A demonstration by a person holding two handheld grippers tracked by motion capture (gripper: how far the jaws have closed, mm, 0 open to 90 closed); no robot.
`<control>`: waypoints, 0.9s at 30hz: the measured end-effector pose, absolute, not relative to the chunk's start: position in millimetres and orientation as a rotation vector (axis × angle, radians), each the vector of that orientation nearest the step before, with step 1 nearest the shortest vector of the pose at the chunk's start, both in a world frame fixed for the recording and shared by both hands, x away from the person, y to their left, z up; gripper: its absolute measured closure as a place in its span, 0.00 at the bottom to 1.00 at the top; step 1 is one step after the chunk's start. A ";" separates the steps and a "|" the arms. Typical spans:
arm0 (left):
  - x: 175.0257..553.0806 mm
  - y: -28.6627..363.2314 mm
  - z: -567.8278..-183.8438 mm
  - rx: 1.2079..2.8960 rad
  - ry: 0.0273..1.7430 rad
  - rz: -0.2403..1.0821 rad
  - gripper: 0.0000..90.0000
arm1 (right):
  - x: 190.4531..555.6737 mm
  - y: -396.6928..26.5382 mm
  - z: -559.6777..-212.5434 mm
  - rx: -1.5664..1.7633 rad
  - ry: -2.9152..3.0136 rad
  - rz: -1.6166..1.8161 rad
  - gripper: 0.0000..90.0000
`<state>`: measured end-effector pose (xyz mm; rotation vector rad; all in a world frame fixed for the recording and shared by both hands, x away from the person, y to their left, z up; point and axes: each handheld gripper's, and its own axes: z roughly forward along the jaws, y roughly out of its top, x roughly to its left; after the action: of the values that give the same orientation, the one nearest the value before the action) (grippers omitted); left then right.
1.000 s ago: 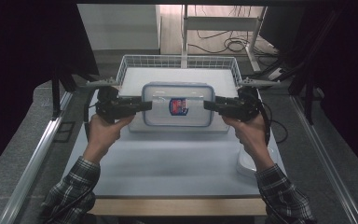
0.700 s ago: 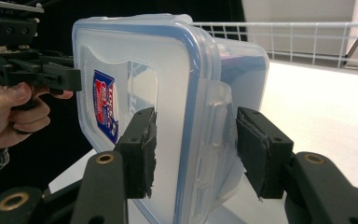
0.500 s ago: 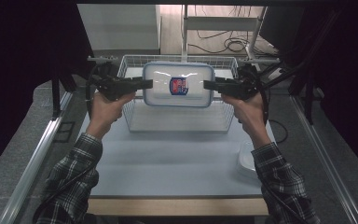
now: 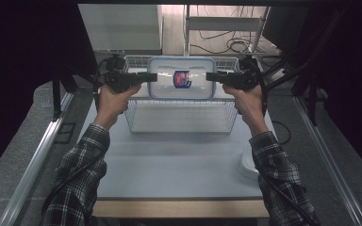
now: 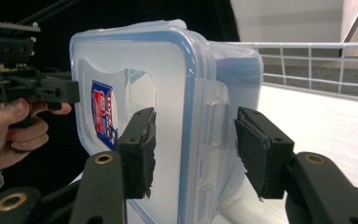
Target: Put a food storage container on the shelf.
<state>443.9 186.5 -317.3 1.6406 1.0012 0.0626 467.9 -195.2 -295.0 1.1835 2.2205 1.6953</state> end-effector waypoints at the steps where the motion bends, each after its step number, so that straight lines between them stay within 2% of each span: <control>1: 445.4 186.6 -317.4 1.638 1.003 0.068 0.57 | 469.7 -195.4 -294.6 1.186 2.220 1.691 0.54; 8: 448.9 187.3 -319.9 1.618 1.007 0.102 0.55 | 478.0 -192.2 -295.1 1.198 2.209 1.690 0.53; 12: 447.5 182.1 -319.8 1.645 1.003 0.154 0.46 | 477.8 -190.8 -296.4 1.193 2.199 1.684 0.52; 15: 447.8 177.7 -319.8 1.664 1.018 0.186 0.47 | 477.3 -189.3 -297.4 1.198 2.199 1.668 0.51; 17: 447.9 174.3 -321.8 1.699 1.029 0.224 0.51 | 477.4 -188.5 -298.1 1.196 2.198 1.658 0.51; 27: 451.9 173.6 -333.0 1.688 1.060 0.155 0.49 | 482.3 -188.7 -301.6 1.244 2.186 1.642 0.46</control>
<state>451.9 173.6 -333.0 1.6877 1.0602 0.1549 482.3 -188.7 -301.6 1.2444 2.1861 1.6421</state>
